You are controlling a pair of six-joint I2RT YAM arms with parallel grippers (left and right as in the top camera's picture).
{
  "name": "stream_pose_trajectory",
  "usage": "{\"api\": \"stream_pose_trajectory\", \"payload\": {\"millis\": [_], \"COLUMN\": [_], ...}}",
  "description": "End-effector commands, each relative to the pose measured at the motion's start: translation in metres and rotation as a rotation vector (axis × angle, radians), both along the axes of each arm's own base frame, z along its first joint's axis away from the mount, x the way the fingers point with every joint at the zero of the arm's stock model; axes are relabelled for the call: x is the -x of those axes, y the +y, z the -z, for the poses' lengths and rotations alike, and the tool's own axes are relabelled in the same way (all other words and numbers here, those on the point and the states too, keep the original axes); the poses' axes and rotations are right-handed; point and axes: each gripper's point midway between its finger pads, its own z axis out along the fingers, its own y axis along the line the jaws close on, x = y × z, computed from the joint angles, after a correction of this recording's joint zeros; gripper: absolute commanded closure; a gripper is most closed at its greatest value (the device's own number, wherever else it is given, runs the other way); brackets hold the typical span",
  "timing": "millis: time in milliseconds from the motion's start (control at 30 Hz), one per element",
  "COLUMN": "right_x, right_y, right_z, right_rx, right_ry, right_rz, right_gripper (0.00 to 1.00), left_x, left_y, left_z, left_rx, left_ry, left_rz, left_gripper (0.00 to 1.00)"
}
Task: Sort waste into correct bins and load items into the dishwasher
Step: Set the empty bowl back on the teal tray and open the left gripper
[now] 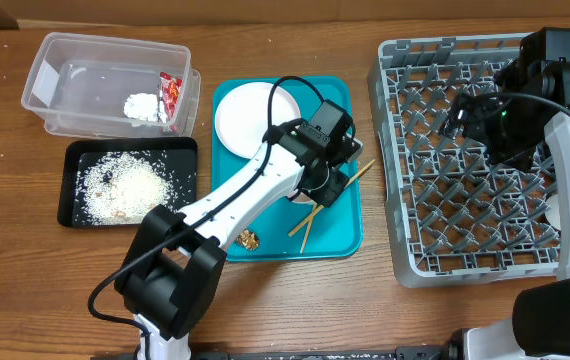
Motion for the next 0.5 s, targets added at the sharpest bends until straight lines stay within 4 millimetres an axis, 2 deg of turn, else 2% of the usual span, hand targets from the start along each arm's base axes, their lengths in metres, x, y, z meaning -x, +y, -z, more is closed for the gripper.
{"api": "stream_pose_trajectory", "payload": {"millis": [0,33,167,200,367,467], "right_x": [-0.001,-0.001,-0.001,-0.001,-0.001,-0.001], "right_y": [0.001,0.001,0.001,0.001,0.002,0.005], "right_z": [0.001,0.0,0.001,0.001,0.0,0.0], "right_rx": [0.004,0.004,0.004,0.004,-0.006,-0.023], "right_ry": [-0.001,-0.002,-0.001,-0.001,-0.003,-0.005], "right_rz": [-0.01,-0.01,-0.01,-0.01,-0.012,-0.016], "right_gripper": [0.0,0.0,0.0,0.0,0.0,0.0], "left_x": [-0.015,-0.015,-0.014,-0.014,-0.03,-0.046], "left_y": [0.008,0.008,0.007,0.008,0.022,0.045], "left_z": [-0.002,-0.002,-0.004,-0.006,-0.043,-0.072], "left_rx": [-0.037,-0.037,-0.032,-0.033,-0.006,0.022], "left_ry": [-0.046,-0.045,-0.04,-0.038,-0.038,-0.054], "left_rz": [-0.051,-0.052,-0.054,-0.066,-0.183,-0.284], "left_gripper": [0.68,0.55,0.39,0.37,0.34,0.32]}}
